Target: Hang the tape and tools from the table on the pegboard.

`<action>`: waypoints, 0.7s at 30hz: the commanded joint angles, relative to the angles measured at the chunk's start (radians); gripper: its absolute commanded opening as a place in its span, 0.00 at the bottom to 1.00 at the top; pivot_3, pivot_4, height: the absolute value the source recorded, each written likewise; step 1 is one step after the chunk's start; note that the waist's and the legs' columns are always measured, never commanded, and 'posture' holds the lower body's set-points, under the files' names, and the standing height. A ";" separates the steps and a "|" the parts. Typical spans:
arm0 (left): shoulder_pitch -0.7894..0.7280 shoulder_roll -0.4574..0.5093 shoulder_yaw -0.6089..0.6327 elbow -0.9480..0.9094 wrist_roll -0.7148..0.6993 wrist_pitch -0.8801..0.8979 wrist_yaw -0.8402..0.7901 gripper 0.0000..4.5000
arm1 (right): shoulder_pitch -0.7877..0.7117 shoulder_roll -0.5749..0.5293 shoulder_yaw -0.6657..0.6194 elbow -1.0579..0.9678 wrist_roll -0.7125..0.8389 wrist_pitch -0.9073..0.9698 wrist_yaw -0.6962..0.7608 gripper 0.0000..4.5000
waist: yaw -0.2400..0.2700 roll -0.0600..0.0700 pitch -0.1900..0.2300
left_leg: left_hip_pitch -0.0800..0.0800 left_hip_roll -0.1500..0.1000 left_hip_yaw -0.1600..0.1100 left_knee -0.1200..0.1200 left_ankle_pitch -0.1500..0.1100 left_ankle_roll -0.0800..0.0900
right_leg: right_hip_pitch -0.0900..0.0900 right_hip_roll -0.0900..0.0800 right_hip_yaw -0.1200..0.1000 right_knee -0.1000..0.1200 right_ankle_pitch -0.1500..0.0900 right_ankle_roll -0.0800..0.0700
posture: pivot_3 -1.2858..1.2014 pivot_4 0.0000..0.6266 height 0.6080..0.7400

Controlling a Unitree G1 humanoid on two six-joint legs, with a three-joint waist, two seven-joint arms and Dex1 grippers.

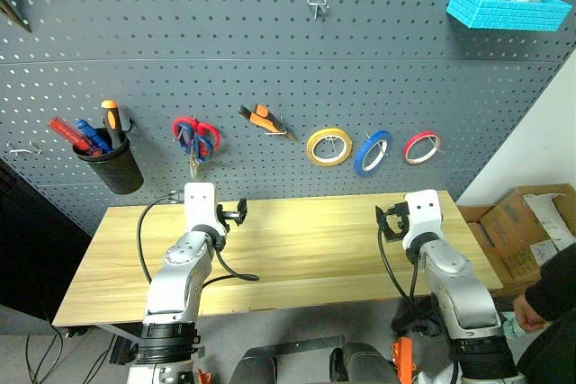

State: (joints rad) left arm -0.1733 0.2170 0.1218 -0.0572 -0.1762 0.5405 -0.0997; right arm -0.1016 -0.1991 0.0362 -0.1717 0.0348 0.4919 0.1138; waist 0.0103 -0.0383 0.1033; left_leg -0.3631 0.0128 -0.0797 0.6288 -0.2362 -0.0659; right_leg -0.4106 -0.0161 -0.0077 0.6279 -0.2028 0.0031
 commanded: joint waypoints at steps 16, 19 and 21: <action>-0.045 0.005 0.062 -0.021 0.004 -0.016 0.048 0.99 | -0.112 0.009 0.004 0.058 -0.016 -0.071 0.036 1.00 | 0.013 0.005 -0.009 | 0.000 0.000 0.000 0.000 0.000 0.000 | 0.000 0.000 0.000 0.000 0.000 0.000 | 0.57 0.02 1.00; -0.051 0.023 0.065 -0.018 0.005 -0.014 0.036 0.99 | -0.113 0.014 0.014 0.063 -0.017 -0.075 0.039 1.00 | 0.013 0.005 -0.009 | 0.000 0.000 0.000 0.000 0.000 0.000 | 0.000 0.000 0.000 0.000 0.000 0.000 | 0.57 0.03 1.00; -0.054 0.029 0.068 -0.014 0.004 -0.012 0.033 0.99 | -0.116 0.016 0.018 0.070 -0.019 -0.078 0.040 1.00 | 0.013 0.005 -0.009 | 0.000 0.000 0.000 0.000 0.000 0.000 | 0.000 0.000 0.000 0.000 0.000 0.000 | 0.57 0.03 1.00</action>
State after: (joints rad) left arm -0.2074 0.2378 0.1827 -0.0564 -0.1757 0.5375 -0.0599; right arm -0.1913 -0.1830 0.0602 -0.0903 0.0215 0.4427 0.1520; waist 0.0236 -0.0332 0.0939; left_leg -0.3629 0.0124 -0.0798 0.6290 -0.2361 -0.0658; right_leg -0.4103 -0.0160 -0.0075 0.6282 -0.2026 0.0034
